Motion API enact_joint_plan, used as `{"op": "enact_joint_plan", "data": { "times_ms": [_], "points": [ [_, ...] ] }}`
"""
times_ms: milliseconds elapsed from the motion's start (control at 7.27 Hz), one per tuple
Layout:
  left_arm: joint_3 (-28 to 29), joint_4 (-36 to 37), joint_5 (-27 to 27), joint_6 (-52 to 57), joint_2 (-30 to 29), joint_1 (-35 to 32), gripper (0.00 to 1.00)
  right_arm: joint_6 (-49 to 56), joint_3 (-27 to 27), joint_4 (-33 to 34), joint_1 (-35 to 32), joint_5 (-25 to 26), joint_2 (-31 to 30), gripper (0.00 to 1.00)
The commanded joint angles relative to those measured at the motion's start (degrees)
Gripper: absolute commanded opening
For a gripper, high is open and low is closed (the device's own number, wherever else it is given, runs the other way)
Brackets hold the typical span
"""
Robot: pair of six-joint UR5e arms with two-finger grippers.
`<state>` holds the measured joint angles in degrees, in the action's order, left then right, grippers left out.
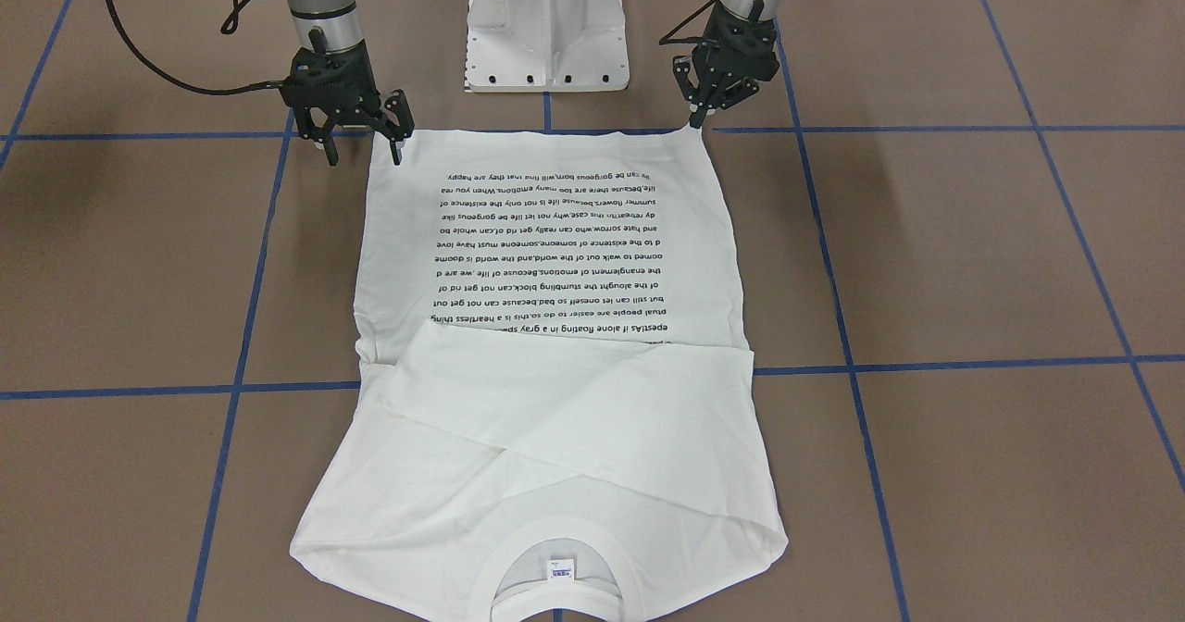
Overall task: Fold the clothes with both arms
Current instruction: 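Grasp the hem corners with both grippers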
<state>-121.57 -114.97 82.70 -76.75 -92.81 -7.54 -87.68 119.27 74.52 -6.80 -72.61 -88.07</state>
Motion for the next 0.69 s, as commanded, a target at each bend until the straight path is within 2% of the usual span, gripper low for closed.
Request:
{"op": "enact_joint_plan", "data": {
  "times_ms": [0,413,550],
  "points": [
    [-0.16,-0.08,0.09,0.02,-0.35,-0.02,0.00,-2.06,-0.52,0.10,3.10,2.64,-0.26,0.70],
    [-0.16,-0.08,0.18,-0.07,-0.35,-0.02,0.00,-5.22,-0.44,0.10,6.96,6.16,-2.37,0.69],
    [-0.07,-0.08,0.18,-0.07,-0.27,-0.02,0.00,-6.53,-0.27,0.10,7.85,6.95,-2.37,0.62]
  ]
}}
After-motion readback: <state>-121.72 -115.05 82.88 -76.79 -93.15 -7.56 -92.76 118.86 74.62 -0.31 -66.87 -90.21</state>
